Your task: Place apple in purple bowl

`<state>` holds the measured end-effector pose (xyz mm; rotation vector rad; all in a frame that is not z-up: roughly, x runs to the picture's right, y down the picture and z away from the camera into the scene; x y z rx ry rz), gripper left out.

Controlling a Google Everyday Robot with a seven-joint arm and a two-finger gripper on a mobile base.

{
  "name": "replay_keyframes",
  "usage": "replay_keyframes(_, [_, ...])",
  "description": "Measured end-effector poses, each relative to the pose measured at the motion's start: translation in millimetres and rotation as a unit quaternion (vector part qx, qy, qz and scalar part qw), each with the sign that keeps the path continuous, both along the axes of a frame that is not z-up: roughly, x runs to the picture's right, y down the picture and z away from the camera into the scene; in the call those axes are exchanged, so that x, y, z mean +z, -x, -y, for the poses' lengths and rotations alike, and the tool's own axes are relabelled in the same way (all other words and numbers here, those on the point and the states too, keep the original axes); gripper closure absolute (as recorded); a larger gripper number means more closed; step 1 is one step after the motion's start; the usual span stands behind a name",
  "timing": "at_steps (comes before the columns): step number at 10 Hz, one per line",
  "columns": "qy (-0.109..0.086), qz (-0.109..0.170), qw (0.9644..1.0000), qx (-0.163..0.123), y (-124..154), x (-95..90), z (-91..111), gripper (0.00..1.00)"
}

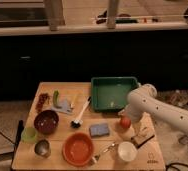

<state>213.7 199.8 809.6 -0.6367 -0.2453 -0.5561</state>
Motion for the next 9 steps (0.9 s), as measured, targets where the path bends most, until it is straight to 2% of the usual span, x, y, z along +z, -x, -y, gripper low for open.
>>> replay_keyframes(5, [0.009, 0.013, 0.9998, -0.011, 5, 13.8, -4, 0.20])
replay_keyframes(6, [0.010, 0.015, 0.9998, -0.012, 6, 15.9, -4, 0.25])
replay_keyframes(9, [0.014, 0.016, 0.9997, -0.012, 7, 19.1, -6, 0.53])
